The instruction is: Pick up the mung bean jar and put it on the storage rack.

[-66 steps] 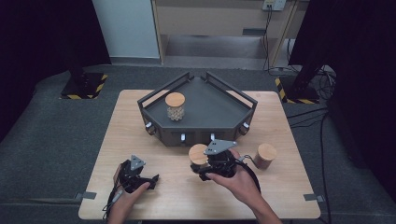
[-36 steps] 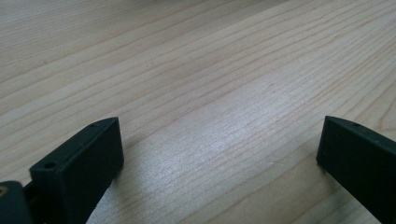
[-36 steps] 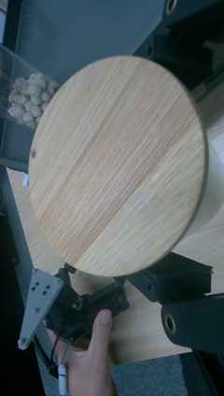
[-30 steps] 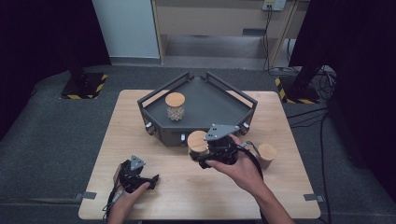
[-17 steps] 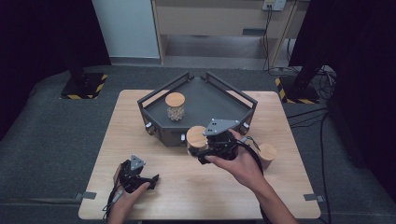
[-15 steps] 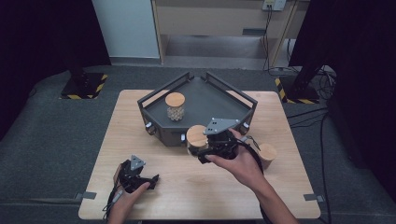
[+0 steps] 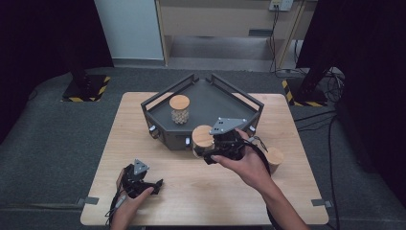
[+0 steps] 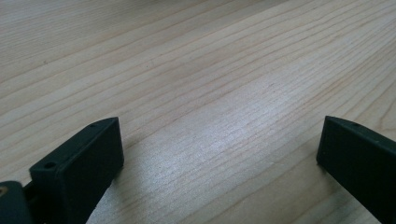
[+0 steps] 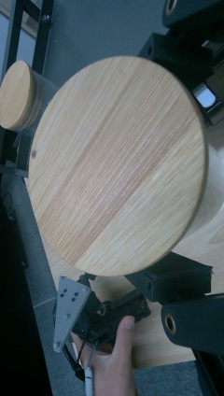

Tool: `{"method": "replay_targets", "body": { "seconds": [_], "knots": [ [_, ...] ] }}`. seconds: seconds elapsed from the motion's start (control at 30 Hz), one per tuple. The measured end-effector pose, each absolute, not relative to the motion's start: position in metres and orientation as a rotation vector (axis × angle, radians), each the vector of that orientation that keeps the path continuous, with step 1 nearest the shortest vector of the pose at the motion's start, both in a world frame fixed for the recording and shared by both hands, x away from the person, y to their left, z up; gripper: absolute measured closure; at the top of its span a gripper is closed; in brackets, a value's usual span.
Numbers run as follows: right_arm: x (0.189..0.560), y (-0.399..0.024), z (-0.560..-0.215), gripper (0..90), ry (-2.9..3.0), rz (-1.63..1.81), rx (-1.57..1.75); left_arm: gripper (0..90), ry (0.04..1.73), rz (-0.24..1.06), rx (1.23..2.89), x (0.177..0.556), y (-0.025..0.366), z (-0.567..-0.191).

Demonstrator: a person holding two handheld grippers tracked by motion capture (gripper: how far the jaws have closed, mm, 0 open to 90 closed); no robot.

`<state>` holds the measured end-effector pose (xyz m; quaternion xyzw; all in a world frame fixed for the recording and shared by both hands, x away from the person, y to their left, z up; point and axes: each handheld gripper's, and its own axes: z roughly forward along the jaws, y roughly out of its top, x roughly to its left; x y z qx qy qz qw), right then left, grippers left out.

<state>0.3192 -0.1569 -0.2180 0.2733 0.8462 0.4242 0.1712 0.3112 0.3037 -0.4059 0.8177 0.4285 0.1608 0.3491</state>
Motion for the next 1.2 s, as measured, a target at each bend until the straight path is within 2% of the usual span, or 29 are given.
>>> {"method": "replay_targets", "body": {
  "seconds": [1.2],
  "knots": [
    [0.362, -0.151, -0.204, 25.7, 2.369, 1.177, 0.826, 0.0, 1.11, 0.416, 2.12, 0.311, 0.304, -0.406]
  ]
}}
